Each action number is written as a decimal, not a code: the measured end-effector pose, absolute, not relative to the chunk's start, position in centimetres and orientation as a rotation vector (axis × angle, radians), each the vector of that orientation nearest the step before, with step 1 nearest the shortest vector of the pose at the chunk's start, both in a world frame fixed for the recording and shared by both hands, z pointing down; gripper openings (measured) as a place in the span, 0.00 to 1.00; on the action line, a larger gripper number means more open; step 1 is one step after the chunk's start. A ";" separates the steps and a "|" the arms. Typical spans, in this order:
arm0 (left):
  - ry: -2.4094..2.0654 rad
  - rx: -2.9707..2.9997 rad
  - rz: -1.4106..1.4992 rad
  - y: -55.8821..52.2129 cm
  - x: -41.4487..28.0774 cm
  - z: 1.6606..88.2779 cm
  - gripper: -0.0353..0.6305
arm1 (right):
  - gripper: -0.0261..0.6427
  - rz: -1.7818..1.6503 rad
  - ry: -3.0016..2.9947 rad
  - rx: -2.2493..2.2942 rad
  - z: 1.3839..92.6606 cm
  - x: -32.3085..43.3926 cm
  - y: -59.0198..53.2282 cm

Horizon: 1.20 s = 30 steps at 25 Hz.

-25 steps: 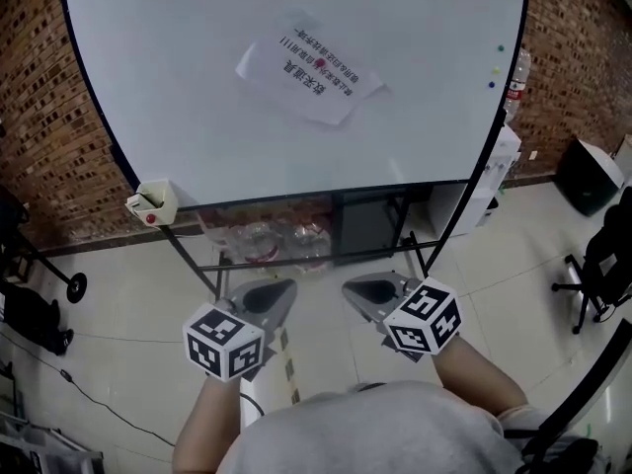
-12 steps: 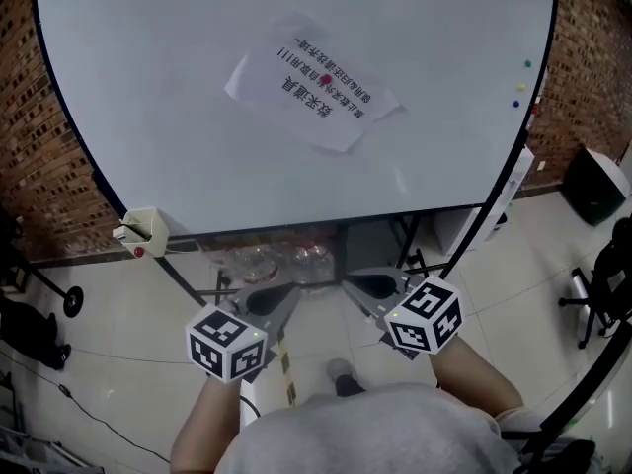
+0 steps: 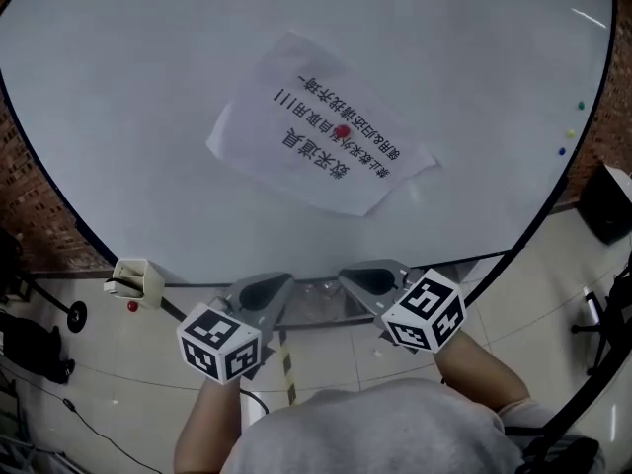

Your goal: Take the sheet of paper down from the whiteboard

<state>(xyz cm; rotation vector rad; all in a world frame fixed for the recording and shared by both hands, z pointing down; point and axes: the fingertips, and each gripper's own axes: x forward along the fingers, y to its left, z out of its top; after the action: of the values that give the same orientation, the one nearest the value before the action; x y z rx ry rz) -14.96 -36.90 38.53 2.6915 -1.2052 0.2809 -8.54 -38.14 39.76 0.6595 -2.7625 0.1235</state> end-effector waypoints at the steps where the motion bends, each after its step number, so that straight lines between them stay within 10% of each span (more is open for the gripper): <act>1: -1.216 2.693 0.271 -37.6 -15.2 38.2 0.05 | 0.04 0.111 -2.760 0.655 39.5 -8.8 -39.0; 30: -1.249 2.871 0.231 -43.6 -20.3 28.1 0.05 | 0.11 -0.833 -2.517 1.302 20.7 -8.5 -46.9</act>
<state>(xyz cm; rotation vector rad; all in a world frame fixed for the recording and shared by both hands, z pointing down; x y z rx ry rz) -20.29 -43.64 28.05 2.8713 -1.2486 0.2311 -8.52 -46.93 20.73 1.3018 -2.5168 -0.8335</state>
